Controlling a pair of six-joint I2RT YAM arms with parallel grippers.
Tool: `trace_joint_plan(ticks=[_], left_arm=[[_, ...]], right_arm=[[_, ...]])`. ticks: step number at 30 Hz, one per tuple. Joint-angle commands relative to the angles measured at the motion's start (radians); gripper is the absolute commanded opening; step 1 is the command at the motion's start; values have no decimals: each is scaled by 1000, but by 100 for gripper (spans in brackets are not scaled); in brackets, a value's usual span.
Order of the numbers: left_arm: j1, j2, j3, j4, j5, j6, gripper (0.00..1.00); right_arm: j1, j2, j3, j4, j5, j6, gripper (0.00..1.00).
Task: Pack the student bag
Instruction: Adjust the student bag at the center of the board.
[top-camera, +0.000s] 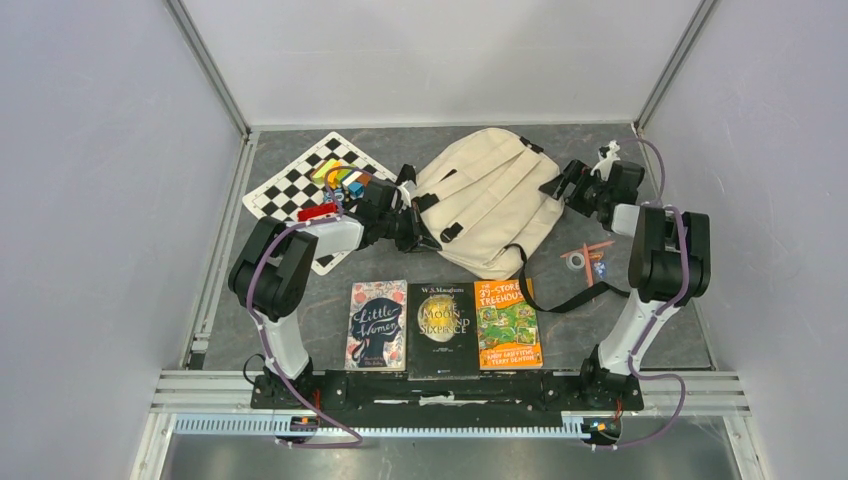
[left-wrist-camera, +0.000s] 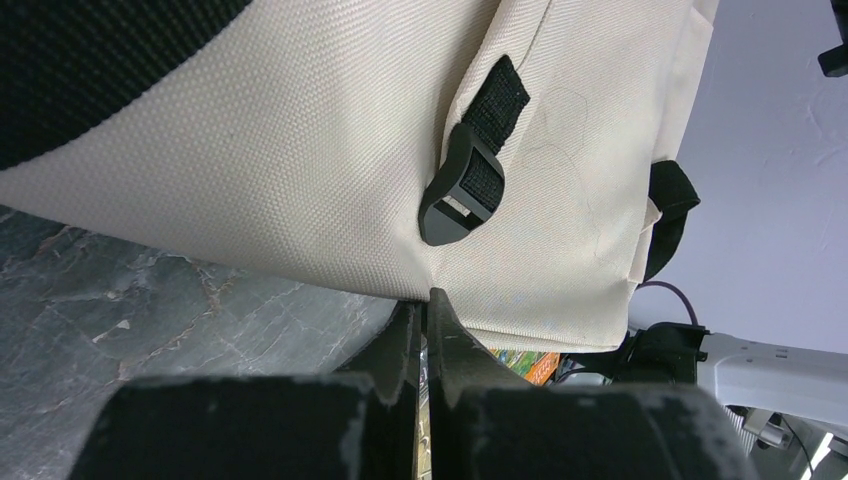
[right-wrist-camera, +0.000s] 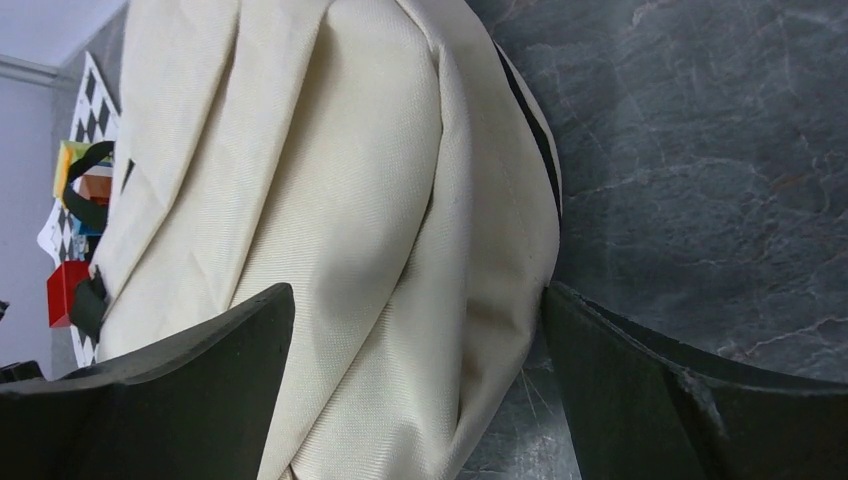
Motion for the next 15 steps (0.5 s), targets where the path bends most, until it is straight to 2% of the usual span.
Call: trace_joint_plan(ticks=[1,3,7,15], left_arm=[[-7,-6,31,-12,-2,47,2],[-8,-7,31,-13,-2,48,2],[-8,-14,32,-15,-5,51,2],[-13,-19,36,-17,-4,55,2]], right_arm=[[27,22,39,-92,72,-24,98],[36,18,40,-140,120,-31,98],[37,-25,-18,-121,193,-4,98],[62,14,13,-37,91,62,98]])
